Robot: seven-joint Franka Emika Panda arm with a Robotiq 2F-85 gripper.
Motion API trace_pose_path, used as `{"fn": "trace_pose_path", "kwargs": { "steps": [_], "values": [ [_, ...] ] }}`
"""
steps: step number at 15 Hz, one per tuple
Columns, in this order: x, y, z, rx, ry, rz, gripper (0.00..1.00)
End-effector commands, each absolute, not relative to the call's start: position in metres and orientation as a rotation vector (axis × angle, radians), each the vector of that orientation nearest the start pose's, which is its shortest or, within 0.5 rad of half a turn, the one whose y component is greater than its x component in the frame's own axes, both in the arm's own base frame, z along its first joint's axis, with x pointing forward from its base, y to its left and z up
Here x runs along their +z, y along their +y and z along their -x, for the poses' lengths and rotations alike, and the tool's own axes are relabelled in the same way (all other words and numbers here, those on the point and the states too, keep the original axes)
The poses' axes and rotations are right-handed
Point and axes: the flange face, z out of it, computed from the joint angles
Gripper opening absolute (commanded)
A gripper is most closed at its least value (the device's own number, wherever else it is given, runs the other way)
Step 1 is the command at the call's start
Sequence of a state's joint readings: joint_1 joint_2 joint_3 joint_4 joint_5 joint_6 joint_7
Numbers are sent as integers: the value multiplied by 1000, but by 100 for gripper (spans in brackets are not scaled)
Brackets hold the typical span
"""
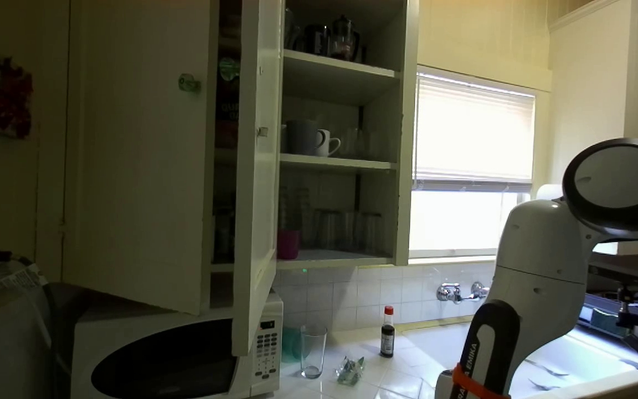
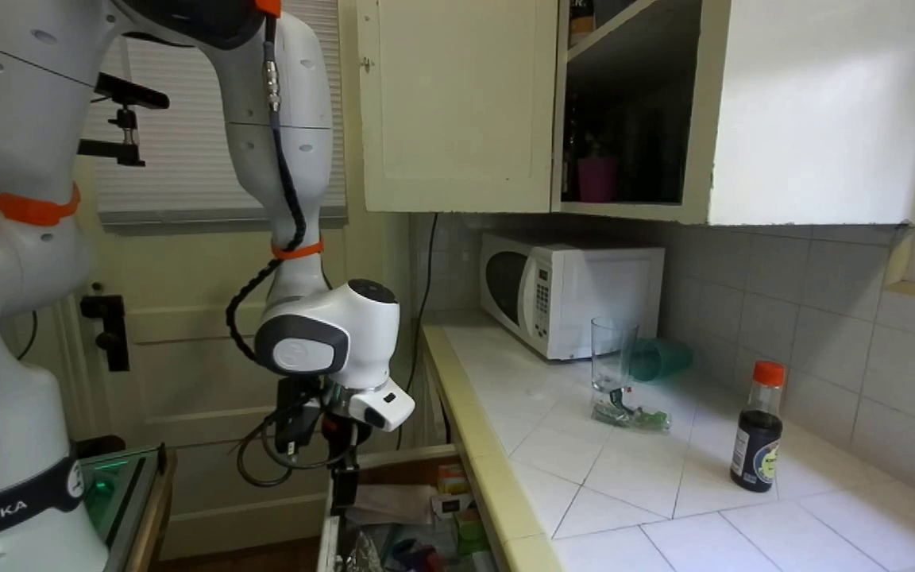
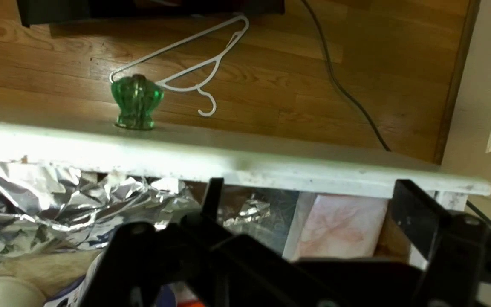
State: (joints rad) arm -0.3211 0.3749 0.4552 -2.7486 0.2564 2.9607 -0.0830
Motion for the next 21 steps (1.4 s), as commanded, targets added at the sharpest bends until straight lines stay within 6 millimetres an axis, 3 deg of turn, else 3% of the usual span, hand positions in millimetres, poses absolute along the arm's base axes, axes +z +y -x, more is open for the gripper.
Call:
{"fn": "trace_pose_path", "kwargs": {
  "steps": [1, 6, 12, 16, 21],
  "values": [
    [102, 56, -340, 406, 47, 2925, 100],
    [98, 52, -326, 595, -18, 2905, 100],
    [86, 46, -314, 720, 139, 2957, 100],
    [81, 31, -303, 844, 250, 2985, 100],
    [76, -5, -307, 802, 274, 3106, 100]
  ]
}}
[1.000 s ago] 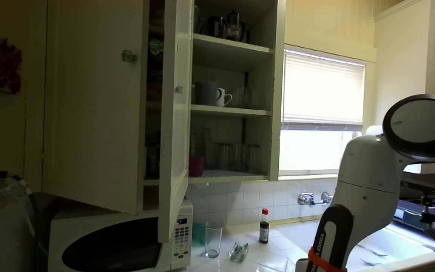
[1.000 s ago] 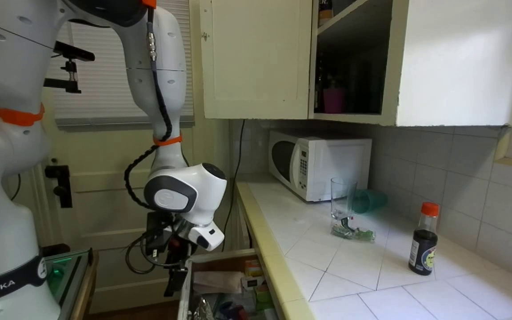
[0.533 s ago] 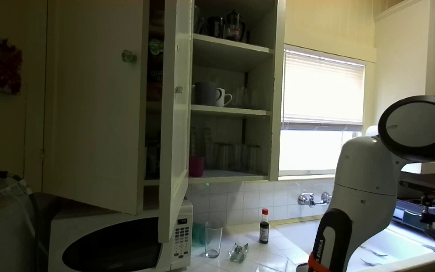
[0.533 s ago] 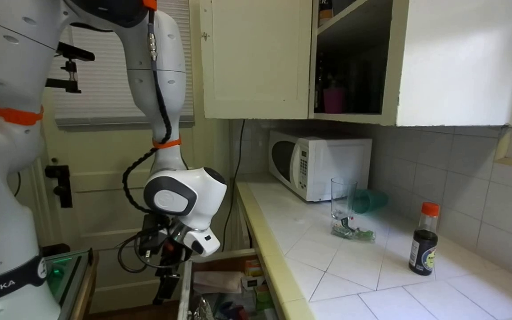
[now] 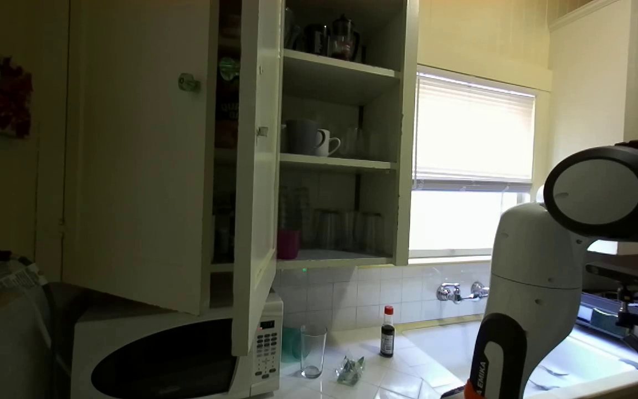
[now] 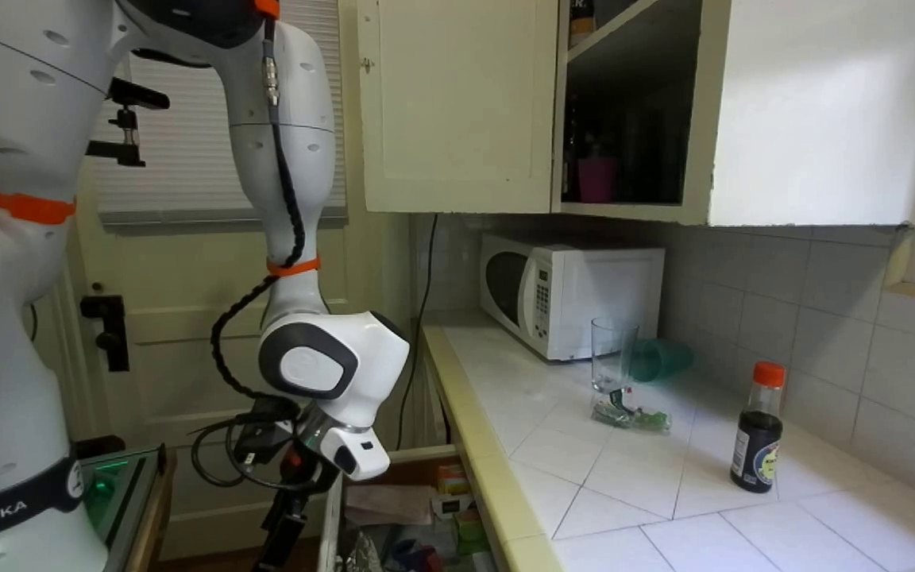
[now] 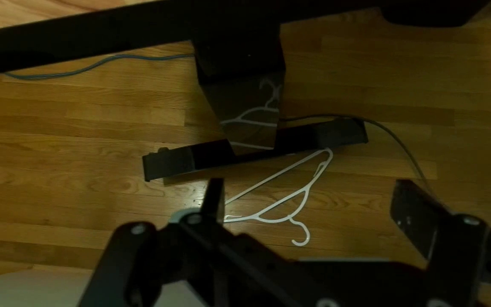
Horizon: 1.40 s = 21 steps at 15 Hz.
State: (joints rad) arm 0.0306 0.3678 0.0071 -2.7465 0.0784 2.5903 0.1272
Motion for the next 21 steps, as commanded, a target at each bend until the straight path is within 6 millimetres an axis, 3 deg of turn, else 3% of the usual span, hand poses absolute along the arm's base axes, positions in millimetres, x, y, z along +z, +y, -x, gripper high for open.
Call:
{"fn": "trace_pose_path", "kwargs": {
  "steps": [1, 5, 11, 21],
  "values": [
    [75, -11, -308, 785, 262, 3124, 100],
    [73, -20, -314, 693, 239, 3165, 100],
    [67, -11, -327, 470, 265, 3182, 100],
    [67, -12, -331, 16, 697, 3369, 100]
  ]
}}
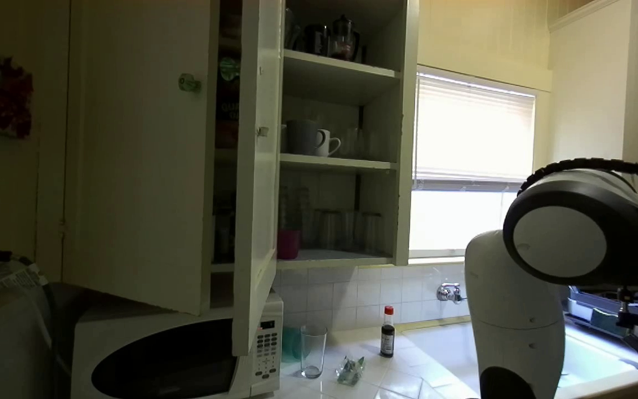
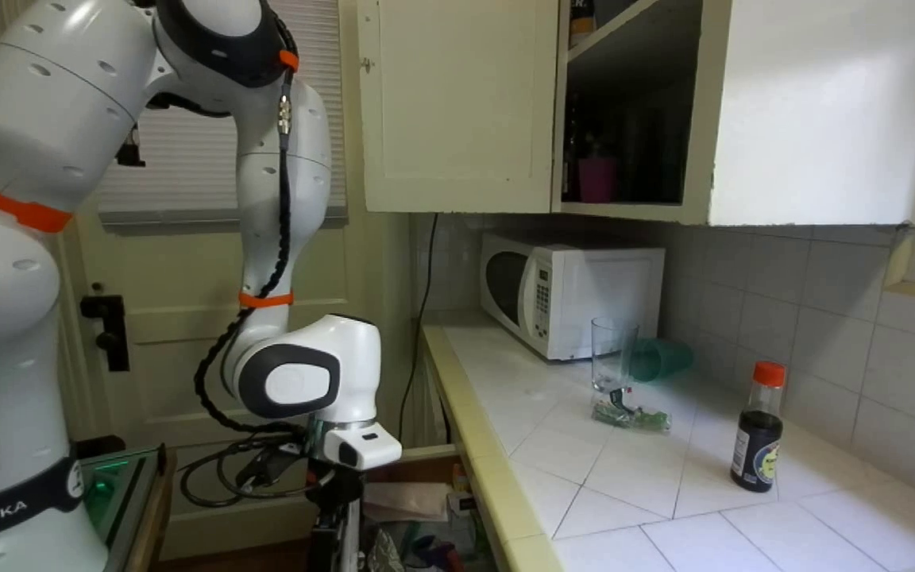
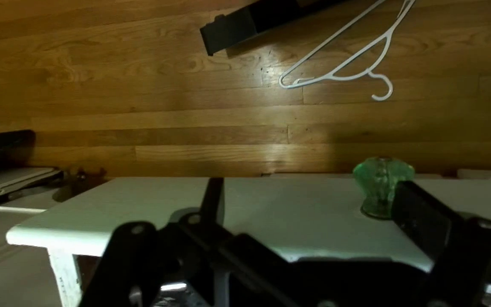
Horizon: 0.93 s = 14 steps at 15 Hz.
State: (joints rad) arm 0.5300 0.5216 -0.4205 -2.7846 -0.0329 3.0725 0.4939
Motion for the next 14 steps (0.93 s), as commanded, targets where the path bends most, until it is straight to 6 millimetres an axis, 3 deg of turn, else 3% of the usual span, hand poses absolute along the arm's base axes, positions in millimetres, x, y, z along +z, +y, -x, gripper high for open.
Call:
{"fn": "trace_pose_path", "kwargs": {
  "steps": [1, 4, 10, 14],
  "values": [
    [70, -13, -334, -43, 734, 3364, 100],
    [77, -19, -343, -200, 862, 3297, 100],
    [89, -50, -351, -382, 1081, 3205, 100],
    [87, -41, -353, -269, 945, 3198, 100]
  ]
}}
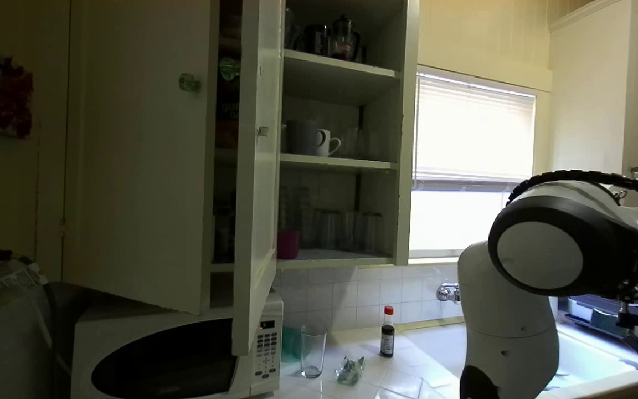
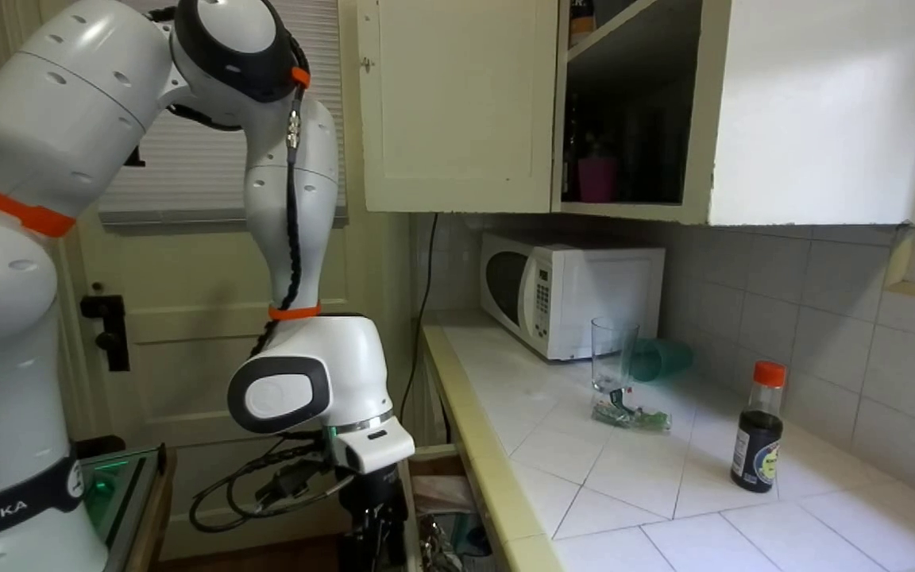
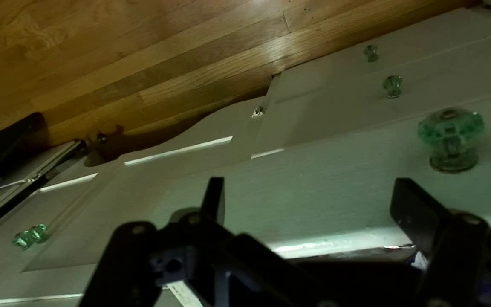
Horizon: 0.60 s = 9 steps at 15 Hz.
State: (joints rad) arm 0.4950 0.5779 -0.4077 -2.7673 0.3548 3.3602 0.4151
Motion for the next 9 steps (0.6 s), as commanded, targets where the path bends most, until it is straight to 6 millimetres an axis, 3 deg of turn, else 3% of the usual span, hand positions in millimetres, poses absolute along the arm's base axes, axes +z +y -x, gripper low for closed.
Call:
{"fn": "trace_pose_path", "kwargs": {
  "steps": [1, 5, 9],
  "values": [
    [88, -35, -356, -266, 872, 3178, 100],
    [84, -2, -364, -337, 531, 3163, 100],
    [69, 27, -357, -219, 278, 3116, 100]
  ]
}}
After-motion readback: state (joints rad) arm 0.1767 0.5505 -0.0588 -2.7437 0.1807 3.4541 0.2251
